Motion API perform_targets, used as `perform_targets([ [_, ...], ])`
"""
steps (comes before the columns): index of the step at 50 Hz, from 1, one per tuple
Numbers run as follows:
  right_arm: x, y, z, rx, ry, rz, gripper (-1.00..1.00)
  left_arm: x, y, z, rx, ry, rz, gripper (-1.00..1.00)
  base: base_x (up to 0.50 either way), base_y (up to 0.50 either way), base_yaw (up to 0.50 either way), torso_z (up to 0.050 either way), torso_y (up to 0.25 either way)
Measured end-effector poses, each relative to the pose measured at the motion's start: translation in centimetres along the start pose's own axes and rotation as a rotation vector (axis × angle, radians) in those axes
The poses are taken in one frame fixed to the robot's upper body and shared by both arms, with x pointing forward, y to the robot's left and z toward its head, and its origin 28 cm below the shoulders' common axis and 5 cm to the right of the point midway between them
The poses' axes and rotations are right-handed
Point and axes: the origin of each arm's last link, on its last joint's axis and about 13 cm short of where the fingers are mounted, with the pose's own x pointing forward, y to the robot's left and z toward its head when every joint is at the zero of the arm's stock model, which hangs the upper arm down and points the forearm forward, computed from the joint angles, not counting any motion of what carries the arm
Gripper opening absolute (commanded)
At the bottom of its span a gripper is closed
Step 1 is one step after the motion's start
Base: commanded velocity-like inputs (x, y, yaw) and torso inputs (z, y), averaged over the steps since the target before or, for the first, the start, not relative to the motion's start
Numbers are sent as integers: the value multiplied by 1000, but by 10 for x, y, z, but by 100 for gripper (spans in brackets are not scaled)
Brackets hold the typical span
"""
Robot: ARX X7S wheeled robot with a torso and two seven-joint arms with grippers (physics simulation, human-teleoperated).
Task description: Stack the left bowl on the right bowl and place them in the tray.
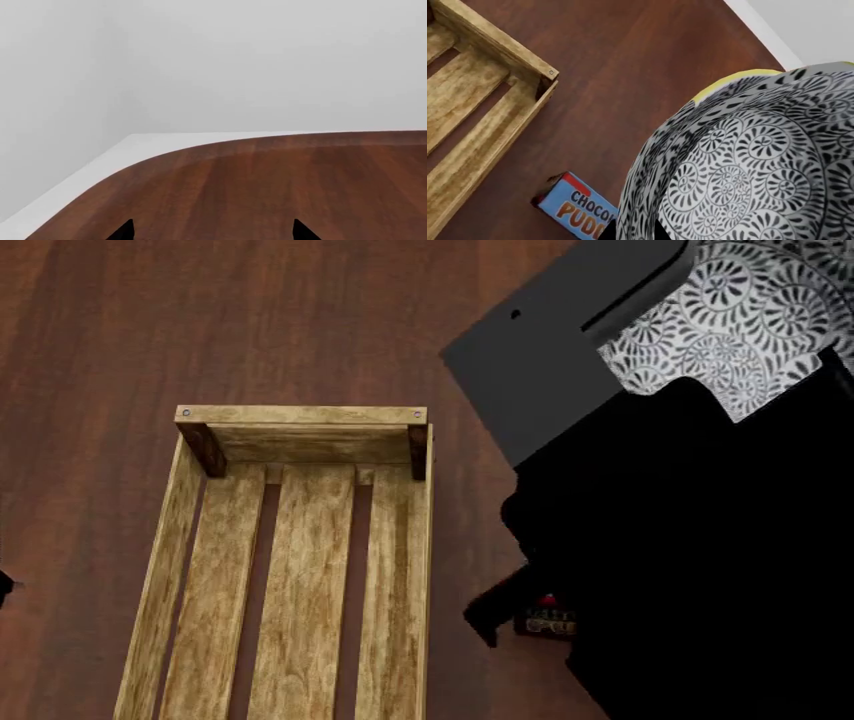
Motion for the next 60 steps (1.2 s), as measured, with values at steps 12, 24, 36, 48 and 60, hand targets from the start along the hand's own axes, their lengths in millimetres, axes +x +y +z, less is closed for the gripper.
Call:
perform_targets([
  [12, 3, 10, 12, -40, -43, 41, -100, 1, 3, 0, -2, 2, 18, 100, 0, 0, 0, 0, 1],
  [24, 1, 22, 22, -95, -85, 91, -100, 2, 5, -1, -3, 7, 33, 100, 0, 0, 0, 1, 1],
  [36, 0, 39, 33, -164, -133, 151, -100, 2, 7, -1, -6, 8, 43, 100, 0, 0, 0, 0, 1],
  [48, 6, 55, 41, -211, -178, 210, -100, 3, 8, -1, -8, 8, 48, 100, 0, 0, 0, 0, 1],
  [60, 14, 73, 47, -235, -229, 274, -100, 3, 10, 0, -11, 8, 56, 100, 0, 0, 0, 1, 1],
])
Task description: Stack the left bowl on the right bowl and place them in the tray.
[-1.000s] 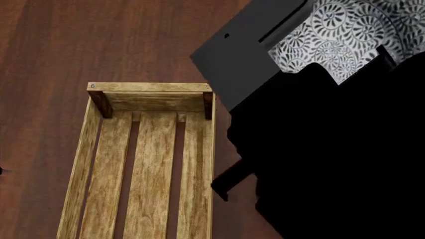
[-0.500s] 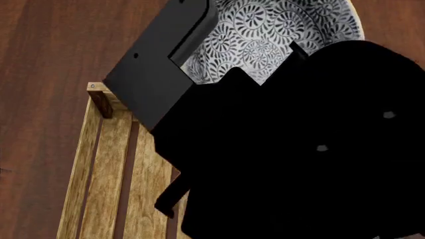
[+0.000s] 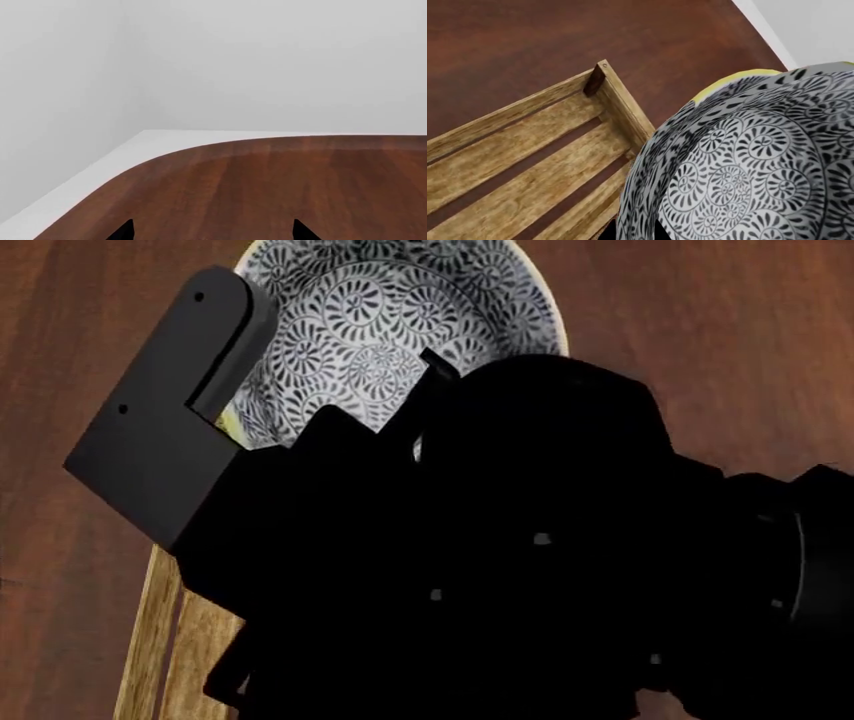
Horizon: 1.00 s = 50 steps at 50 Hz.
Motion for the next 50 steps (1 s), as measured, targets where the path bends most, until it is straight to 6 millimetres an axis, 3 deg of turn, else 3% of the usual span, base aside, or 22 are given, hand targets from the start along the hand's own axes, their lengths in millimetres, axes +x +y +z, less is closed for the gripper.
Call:
perform_targets([
  [22, 21, 18, 9, -15, -77, 86, -100, 1, 5, 3, -9, -2, 25, 100, 0, 0, 0, 0, 1],
  [50, 44, 41, 6, -15, -98, 176, -100, 1, 9, 6, -19, -5, 41, 100, 0, 0, 0, 0, 1],
])
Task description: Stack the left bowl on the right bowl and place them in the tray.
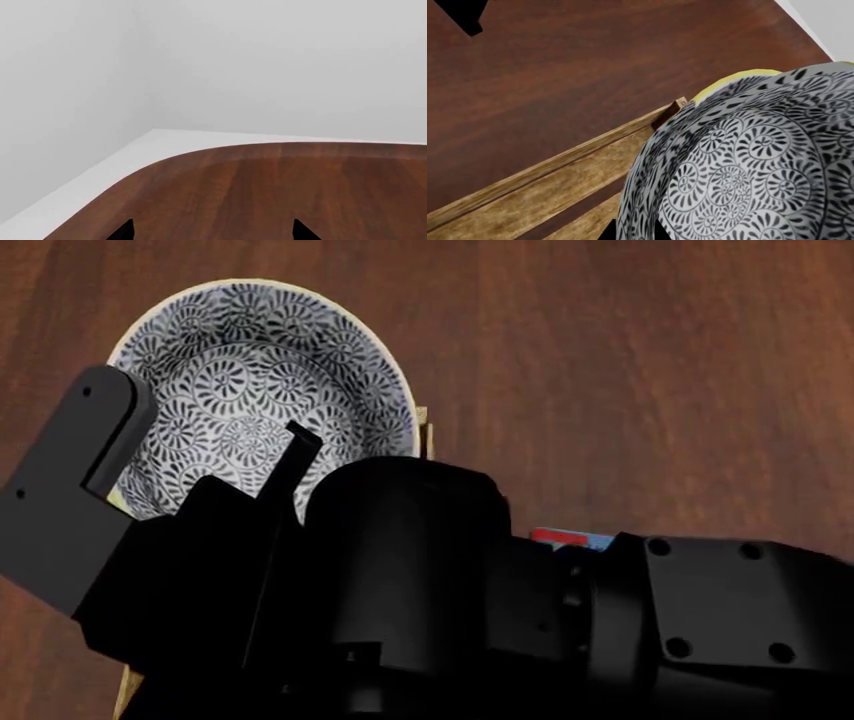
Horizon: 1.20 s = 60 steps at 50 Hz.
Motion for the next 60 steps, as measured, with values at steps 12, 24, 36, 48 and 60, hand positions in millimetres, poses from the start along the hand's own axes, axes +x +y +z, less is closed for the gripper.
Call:
perform_targets([
  [12, 8, 6, -4, 7, 5, 28, -100, -1, 0, 0, -1, -1, 0, 100, 0, 0, 0, 1, 1],
  [24, 18, 8, -7, 18, 10, 53, -100, 0, 1, 0, -4, -3, 1, 100, 0, 0, 0, 0, 1],
  [36, 28, 6, -9, 35, 21, 63, -100, 0, 2, 1, -6, -4, 7, 100, 0, 0, 0, 0, 1],
  [48, 39, 5, -11, 50, 34, 76, -100, 0, 3, 1, -9, -5, 11, 100, 0, 0, 0, 1, 2],
  [60, 48, 6, -13, 57, 52, 88, -100, 0, 4, 1, -12, -4, 14, 100, 0, 0, 0, 0, 1],
])
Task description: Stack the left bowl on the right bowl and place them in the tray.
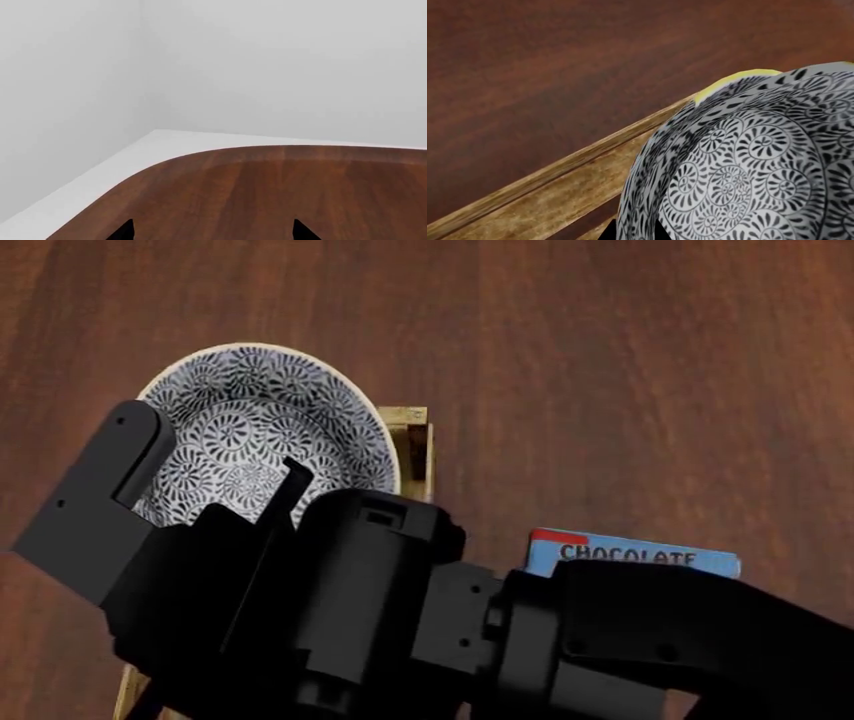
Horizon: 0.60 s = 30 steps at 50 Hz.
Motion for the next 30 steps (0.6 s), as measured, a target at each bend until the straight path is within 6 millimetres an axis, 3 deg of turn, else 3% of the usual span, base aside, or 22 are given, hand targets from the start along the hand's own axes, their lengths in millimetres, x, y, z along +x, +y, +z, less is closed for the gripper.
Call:
perform_targets([
  [30, 24, 3, -11, 35, 36, 33, -100, 0, 1, 1, -1, -1, 1, 100, 0, 0, 0, 0, 1],
])
